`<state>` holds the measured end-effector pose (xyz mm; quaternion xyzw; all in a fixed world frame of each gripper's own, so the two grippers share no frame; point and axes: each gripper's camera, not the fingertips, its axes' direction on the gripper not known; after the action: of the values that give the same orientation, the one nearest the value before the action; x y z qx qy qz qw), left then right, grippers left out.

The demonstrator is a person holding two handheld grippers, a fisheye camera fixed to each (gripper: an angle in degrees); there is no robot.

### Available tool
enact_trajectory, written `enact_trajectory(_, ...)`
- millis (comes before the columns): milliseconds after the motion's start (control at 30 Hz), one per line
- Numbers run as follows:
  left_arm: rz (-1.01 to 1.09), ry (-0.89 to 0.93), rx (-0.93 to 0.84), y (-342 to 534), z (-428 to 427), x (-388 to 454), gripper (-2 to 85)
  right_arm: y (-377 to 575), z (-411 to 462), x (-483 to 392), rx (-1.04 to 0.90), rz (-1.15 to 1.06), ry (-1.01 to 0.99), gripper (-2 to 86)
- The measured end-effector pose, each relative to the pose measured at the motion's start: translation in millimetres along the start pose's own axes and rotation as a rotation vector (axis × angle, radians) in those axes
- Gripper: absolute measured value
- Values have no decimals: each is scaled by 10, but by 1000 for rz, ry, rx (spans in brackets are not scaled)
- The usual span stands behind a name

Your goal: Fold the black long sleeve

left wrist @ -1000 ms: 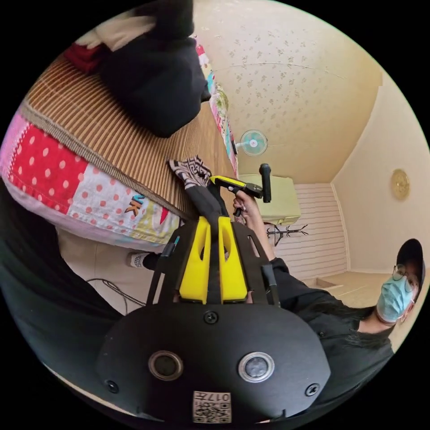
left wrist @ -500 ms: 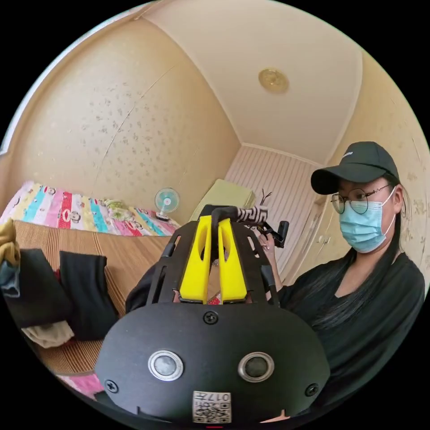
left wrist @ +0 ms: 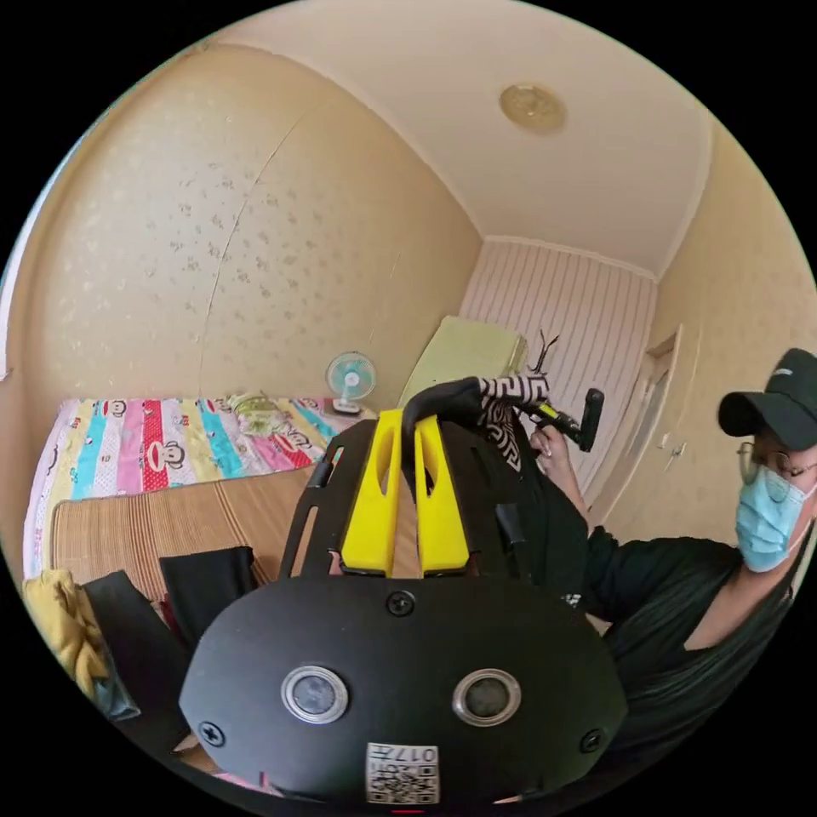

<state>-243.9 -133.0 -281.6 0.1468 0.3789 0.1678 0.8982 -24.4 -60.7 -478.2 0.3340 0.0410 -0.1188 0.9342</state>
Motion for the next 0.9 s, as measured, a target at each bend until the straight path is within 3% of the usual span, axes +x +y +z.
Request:
enact_trajectory(100,-113,-136,-210,-23,892,-691,50,206,1254,217,-308,78,28,21)
enact_trajectory(167,-195,-220,-305,167,1222,-1006,65,502,1532,211,-353,118,8,32)
enact_trajectory(400,-327,-45,-493,1731,1966,-1122,101,2372,1824,-674,-499,150,-520,90)
enact_trajectory(467,-374,-44,-504,2145,1971,-1054,109,2744,1750,-845,-521,187,-573,102)
enact_trajectory(600,-504,-168,-475,2865,1638,-896,116,3313,1757,-1145,-613,122,-478,114)
enact_trajectory(733,-595,-209,-537,3336,1605,-783,121,3249,1679,-930,-568,158,-359,54)
enact_trajectory(900,-545,-207,-592,3322,1730,-888,48,2825,1392,394,-318,481,-570,11)
